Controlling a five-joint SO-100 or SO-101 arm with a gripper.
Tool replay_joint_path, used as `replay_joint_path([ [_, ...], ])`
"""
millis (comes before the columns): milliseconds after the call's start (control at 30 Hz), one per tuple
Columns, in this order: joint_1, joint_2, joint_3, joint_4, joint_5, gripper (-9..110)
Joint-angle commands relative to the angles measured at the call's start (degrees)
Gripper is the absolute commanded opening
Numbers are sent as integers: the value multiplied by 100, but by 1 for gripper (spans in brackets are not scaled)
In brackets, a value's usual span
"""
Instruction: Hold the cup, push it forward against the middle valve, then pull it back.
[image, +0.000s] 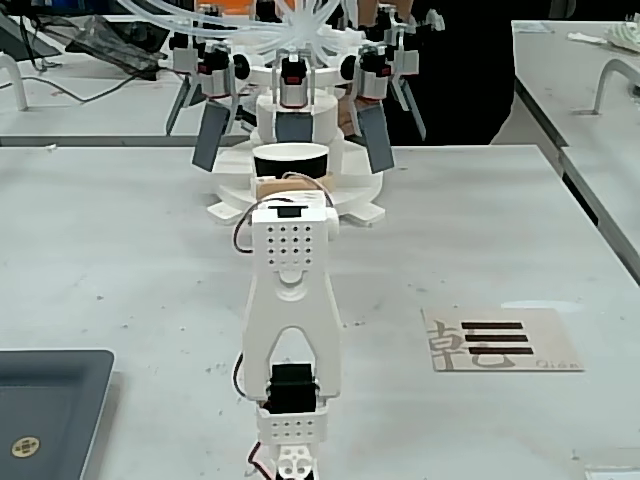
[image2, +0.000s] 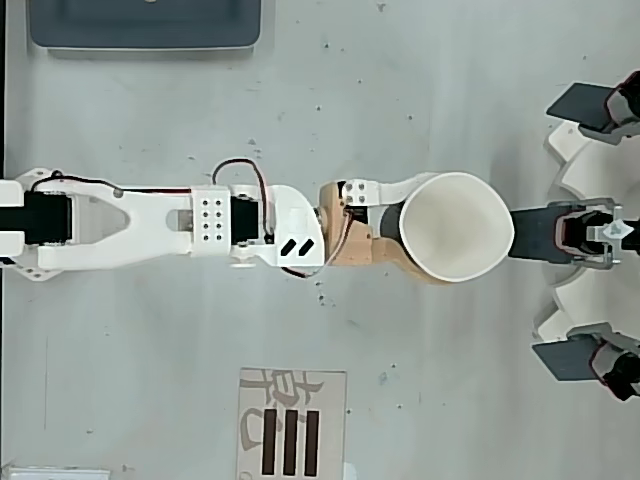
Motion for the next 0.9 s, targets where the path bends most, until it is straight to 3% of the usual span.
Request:
replay_joint_path([
  [0, 53, 246, 44, -281, -9, 5],
  [500, 53, 26, -211, -246, -9, 5],
  [867, 26, -1819, -2909, 527, -9, 5],
])
